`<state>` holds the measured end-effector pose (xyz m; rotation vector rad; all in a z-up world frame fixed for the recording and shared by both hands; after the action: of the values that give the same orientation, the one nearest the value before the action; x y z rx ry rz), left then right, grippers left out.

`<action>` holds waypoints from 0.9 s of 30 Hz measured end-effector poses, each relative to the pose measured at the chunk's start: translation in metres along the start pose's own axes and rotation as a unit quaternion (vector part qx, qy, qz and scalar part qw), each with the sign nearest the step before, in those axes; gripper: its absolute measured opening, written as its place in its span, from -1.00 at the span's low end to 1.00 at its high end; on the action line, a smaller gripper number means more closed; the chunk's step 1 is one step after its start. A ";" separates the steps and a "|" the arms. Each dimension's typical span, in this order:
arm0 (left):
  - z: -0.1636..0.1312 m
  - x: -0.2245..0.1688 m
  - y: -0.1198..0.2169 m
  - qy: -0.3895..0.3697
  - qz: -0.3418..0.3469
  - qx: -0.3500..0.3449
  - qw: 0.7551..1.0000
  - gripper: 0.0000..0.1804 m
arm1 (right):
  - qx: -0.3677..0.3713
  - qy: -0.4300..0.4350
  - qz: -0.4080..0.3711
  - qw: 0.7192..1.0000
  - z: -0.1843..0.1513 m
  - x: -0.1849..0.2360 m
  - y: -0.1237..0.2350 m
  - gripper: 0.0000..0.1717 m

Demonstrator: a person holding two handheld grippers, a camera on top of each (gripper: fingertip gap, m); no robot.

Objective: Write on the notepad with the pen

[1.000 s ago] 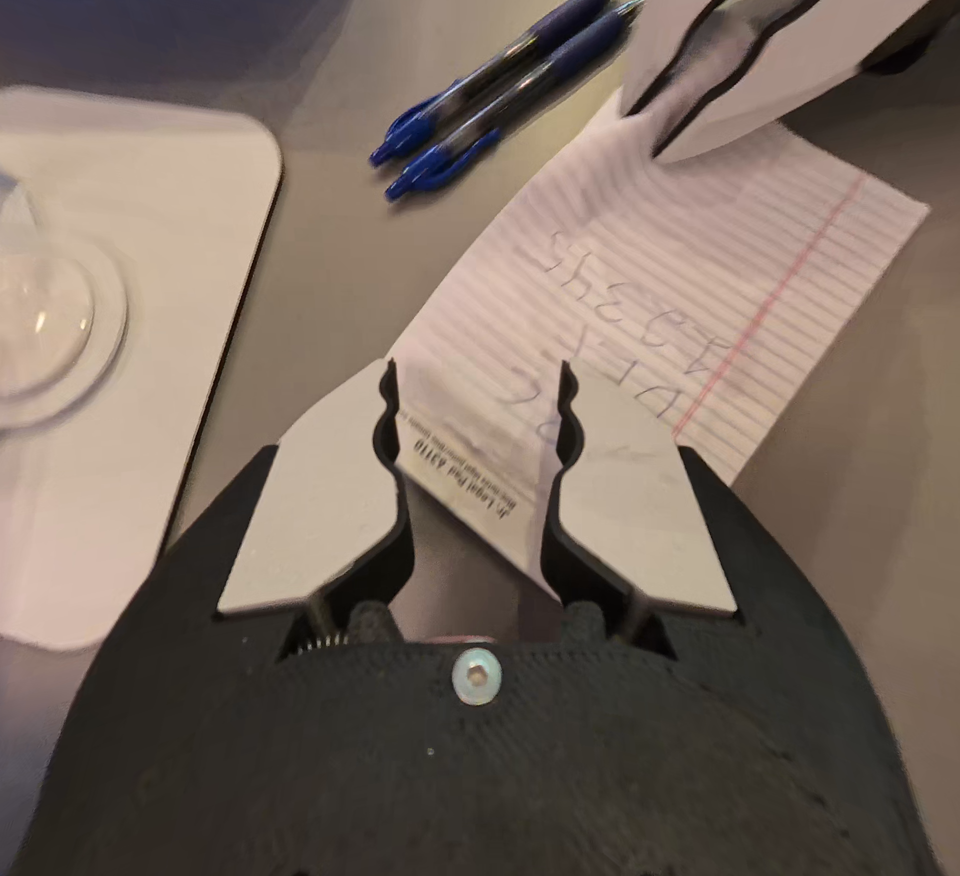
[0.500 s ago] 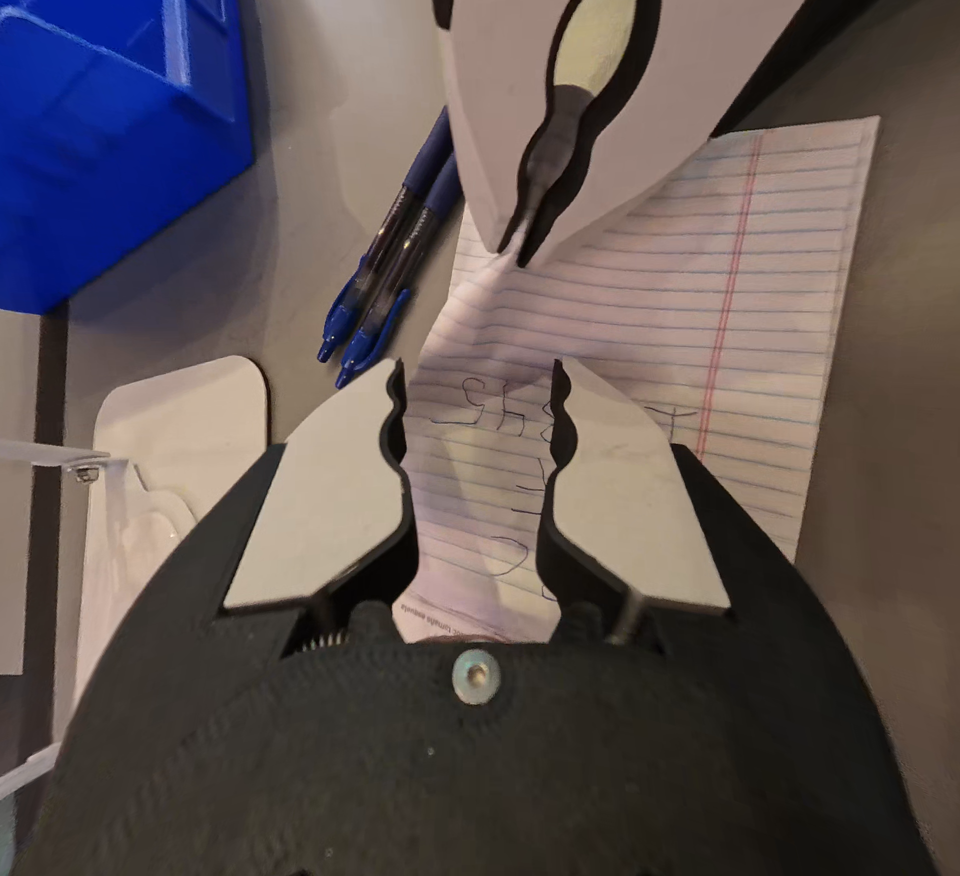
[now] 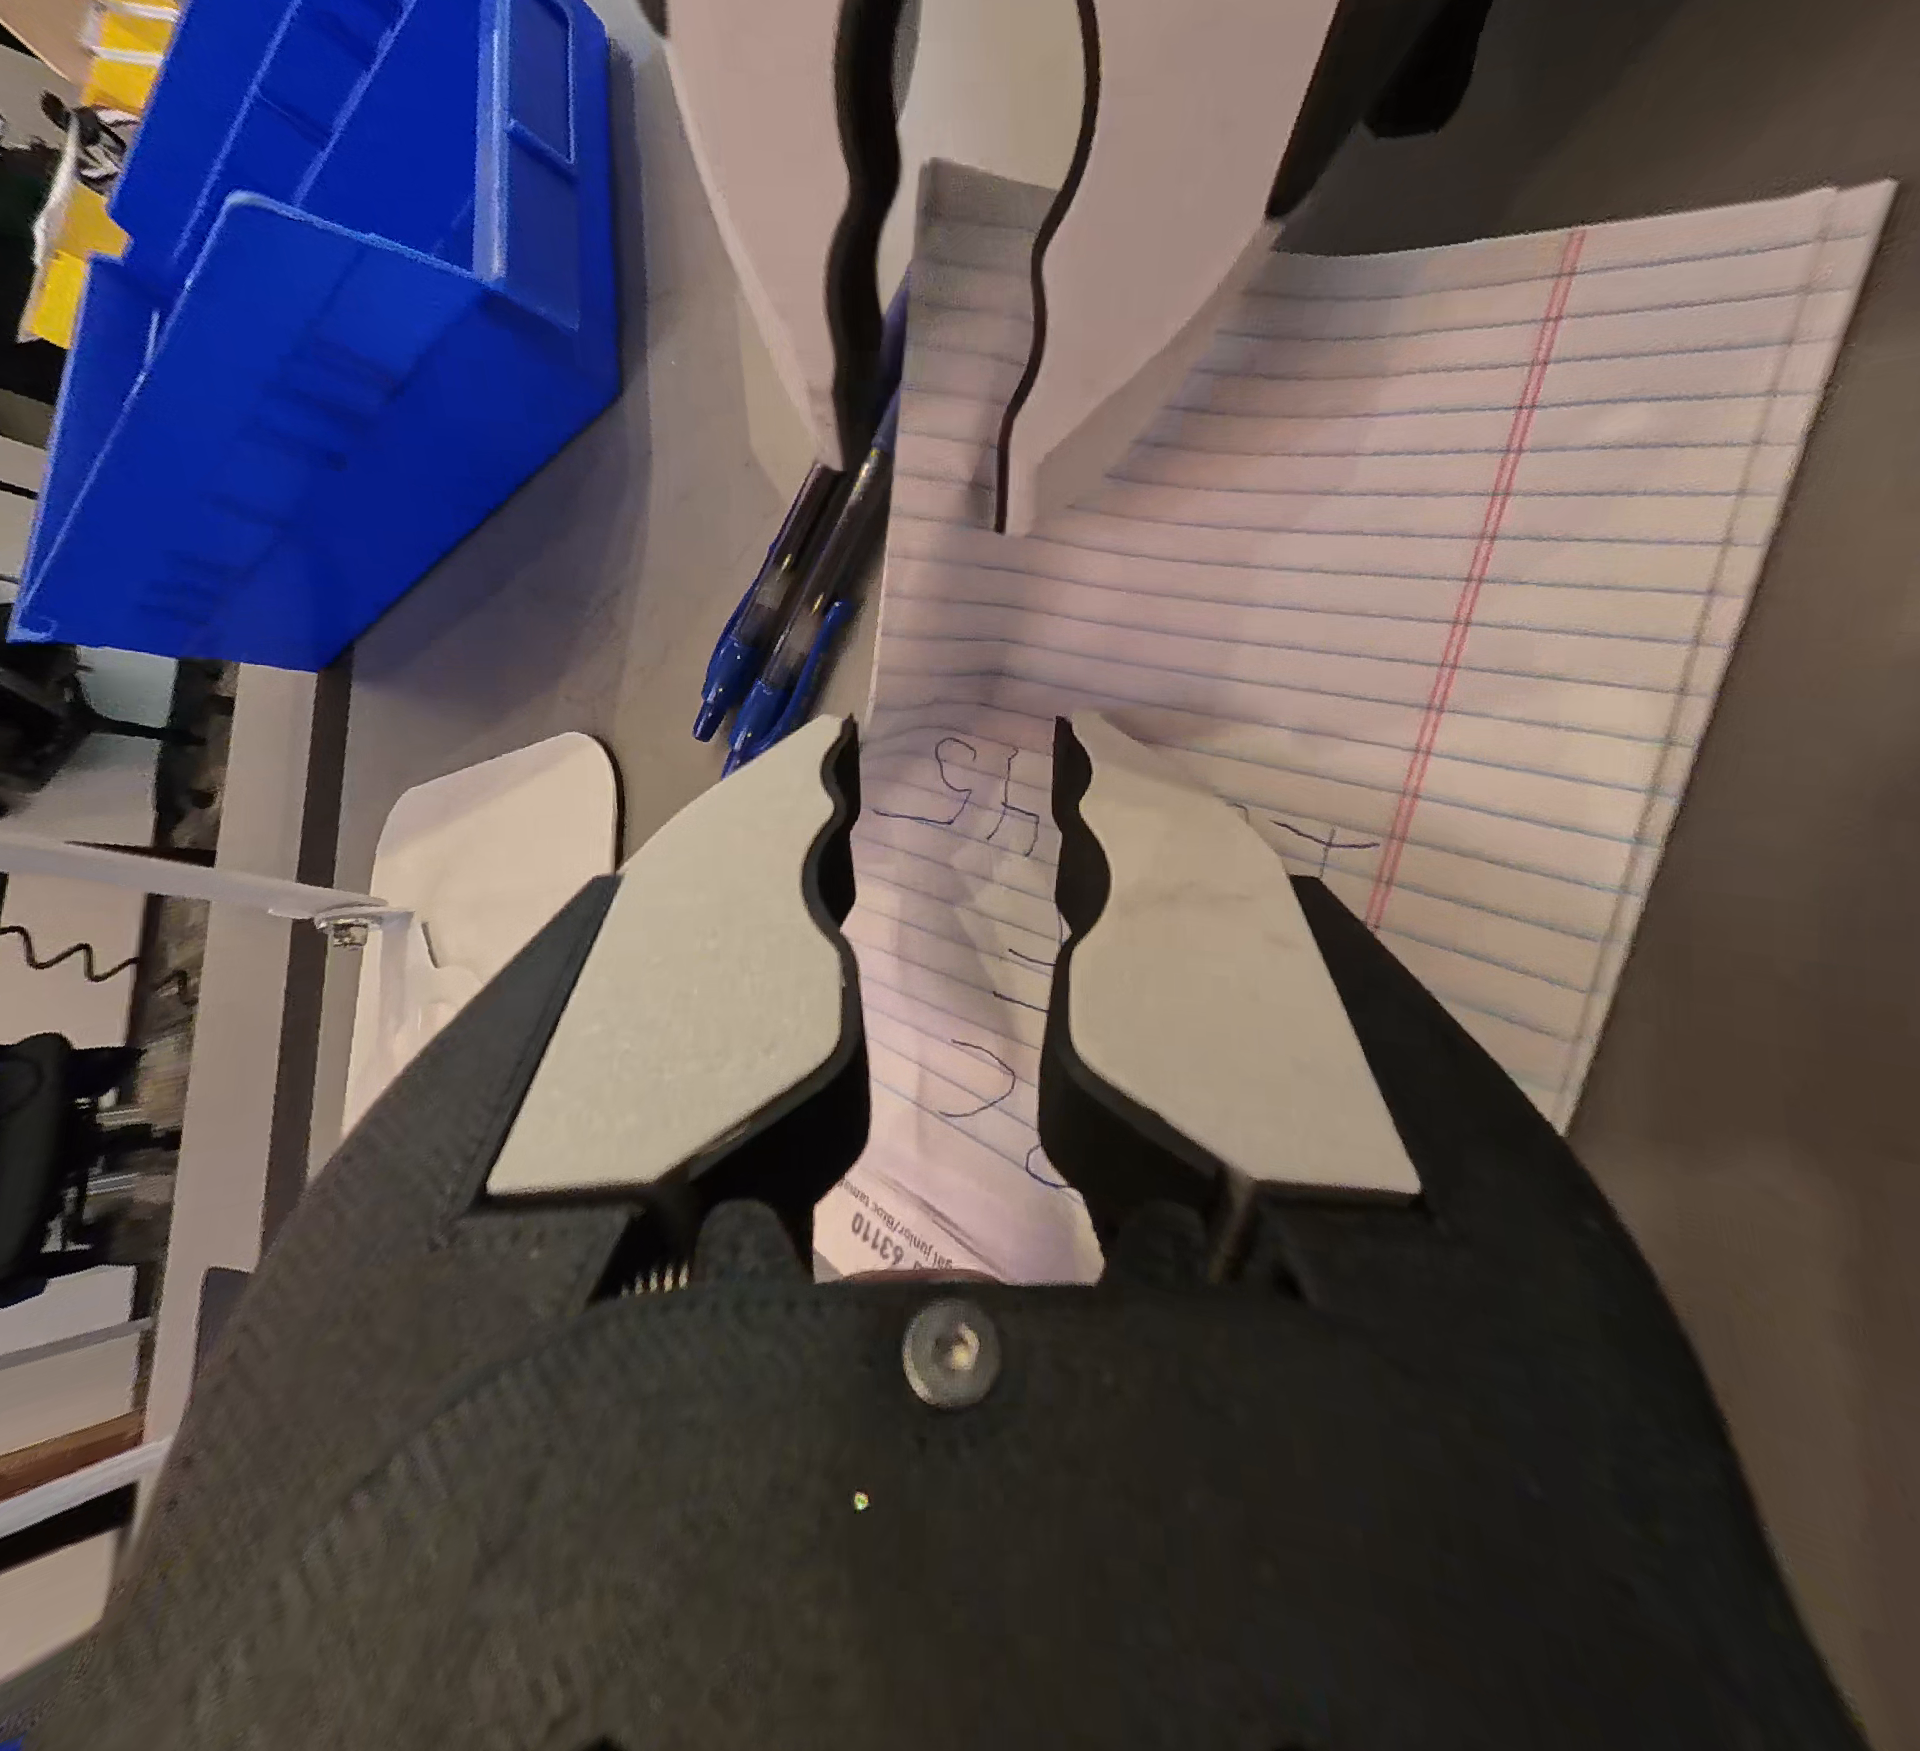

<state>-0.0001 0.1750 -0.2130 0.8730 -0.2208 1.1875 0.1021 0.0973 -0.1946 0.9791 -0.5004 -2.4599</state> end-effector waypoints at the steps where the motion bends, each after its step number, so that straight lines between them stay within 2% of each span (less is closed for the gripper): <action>1: 0.000 -0.001 0.000 -0.007 0.002 -0.001 1.000 -0.62 | -0.002 -0.002 0.000 1.000 0.000 -0.001 0.000 -0.67; 7: 0.001 -0.003 -0.001 -0.019 0.004 0.006 1.000 -0.68 | -0.008 -0.004 0.009 1.000 0.003 -0.001 0.000 -0.64; 13: 0.001 -0.004 -0.002 -0.016 0.003 0.007 1.000 -0.70 | -0.054 0.014 0.046 0.997 0.016 0.008 -0.001 -0.65; 27: 0.002 -0.004 -0.003 -0.020 0.003 0.012 1.000 -0.70 | -0.034 0.003 0.078 0.996 0.013 0.010 -0.012 -0.66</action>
<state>0.0010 0.1704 -0.2157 0.9174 -0.2415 1.1809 0.0830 0.1042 -0.1970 0.8869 -0.4694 -2.3189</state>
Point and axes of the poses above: each gripper's, where its closed fingertips meet, y back along the fingers, z out of its top, x = y × z across the jaws, the point moved 8 cm from there along y, back along the fingers, and after that the axes turned 10 degrees about -x, right-handed, at the moved point
